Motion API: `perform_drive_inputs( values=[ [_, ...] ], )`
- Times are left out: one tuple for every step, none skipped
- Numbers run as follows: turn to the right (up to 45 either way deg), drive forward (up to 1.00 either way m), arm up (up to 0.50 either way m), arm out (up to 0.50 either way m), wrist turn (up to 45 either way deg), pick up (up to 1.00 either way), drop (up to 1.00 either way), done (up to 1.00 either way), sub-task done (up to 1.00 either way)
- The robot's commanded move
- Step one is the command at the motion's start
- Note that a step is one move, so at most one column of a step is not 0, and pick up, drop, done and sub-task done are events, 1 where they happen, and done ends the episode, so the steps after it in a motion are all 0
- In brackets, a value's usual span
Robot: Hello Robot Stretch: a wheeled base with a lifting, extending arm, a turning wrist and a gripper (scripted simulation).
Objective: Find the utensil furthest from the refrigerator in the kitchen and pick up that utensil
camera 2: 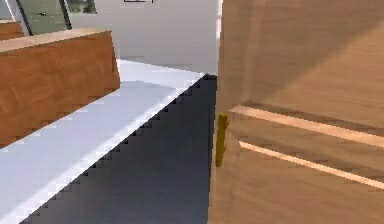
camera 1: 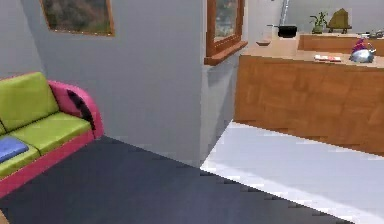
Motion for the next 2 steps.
perform_drive_inputs(
  values=[
    [24.0, 0.0, 0.0, 0.0, 0.0, 0.0, 0.0, 0.0, 0.0],
    [0.0, 0.3, 0.0, 0.0, 0.0, 0.0, 0.0, 0.0, 0.0]
  ],
)
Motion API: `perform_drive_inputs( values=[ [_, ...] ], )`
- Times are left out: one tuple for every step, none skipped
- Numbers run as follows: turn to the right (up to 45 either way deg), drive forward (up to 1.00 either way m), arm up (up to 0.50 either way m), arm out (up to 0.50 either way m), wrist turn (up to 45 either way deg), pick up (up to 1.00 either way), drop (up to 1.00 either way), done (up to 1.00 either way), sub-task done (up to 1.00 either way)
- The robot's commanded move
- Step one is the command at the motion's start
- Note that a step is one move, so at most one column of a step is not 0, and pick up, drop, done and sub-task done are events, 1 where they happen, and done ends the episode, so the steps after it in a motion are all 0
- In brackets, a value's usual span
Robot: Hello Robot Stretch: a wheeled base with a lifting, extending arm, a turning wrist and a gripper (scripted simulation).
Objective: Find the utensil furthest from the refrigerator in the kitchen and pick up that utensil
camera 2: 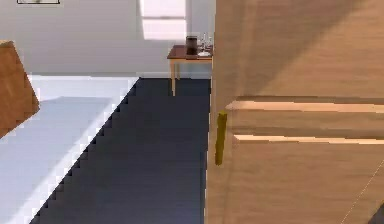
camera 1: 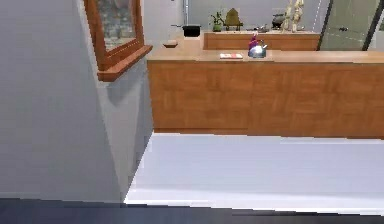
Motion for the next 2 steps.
perform_drive_inputs(
  values=[
    [45.0, 0.0, 0.0, 0.0, 0.0, 0.0, 0.0, 0.0, 0.0],
    [12.0, 0.0, 0.0, 0.0, 0.0, 0.0, 0.0, 0.0, 0.0]
  ],
)
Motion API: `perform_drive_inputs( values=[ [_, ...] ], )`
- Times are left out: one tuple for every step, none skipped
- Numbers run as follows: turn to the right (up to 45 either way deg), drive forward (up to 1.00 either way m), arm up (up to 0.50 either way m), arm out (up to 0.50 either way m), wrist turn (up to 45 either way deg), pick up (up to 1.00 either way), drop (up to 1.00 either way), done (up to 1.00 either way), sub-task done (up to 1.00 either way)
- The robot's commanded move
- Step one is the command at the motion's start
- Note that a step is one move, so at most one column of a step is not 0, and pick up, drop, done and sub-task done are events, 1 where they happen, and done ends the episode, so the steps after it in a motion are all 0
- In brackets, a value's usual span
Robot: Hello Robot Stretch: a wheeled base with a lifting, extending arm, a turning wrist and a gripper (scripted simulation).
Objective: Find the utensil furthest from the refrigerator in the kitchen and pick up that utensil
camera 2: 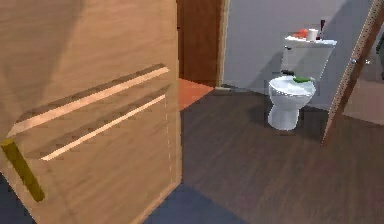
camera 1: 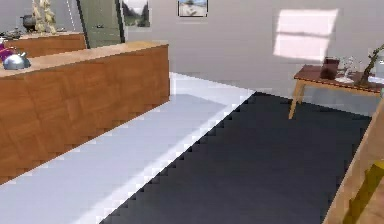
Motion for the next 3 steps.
perform_drive_inputs(
  values=[
    [0.0, 0.55, 0.0, 0.0, 0.0, 0.0, 0.0, 0.0, 0.0],
    [0.0, 1.0, 0.0, 0.0, 0.0, 0.0, 0.0, 0.0, 0.0],
    [0.0, 1.0, 0.0, 0.0, 0.0, 0.0, 0.0, 0.0, 0.0]
  ],
)
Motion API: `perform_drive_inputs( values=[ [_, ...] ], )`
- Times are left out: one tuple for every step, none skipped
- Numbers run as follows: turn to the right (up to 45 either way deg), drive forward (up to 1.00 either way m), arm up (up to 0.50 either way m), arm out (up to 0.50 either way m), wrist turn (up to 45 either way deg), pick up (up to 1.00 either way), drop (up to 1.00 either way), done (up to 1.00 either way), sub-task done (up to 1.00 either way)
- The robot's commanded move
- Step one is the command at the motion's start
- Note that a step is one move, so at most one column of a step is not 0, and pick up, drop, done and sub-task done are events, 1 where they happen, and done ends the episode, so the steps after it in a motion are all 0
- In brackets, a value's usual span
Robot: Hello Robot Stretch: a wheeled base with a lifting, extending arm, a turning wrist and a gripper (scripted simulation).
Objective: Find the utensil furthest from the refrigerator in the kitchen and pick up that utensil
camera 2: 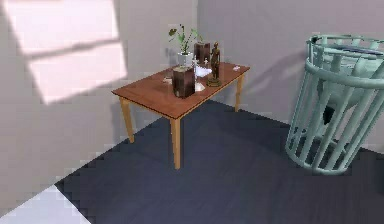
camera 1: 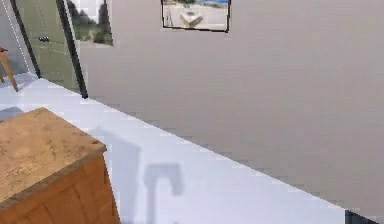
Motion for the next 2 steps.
perform_drive_inputs(
  values=[
    [6.0, 0.0, 0.0, 0.0, 0.0, 0.0, 0.0, 0.0, 0.0],
    [0.0, 0.6, 0.0, 0.0, 0.0, 0.0, 0.0, 0.0, 0.0]
  ],
)
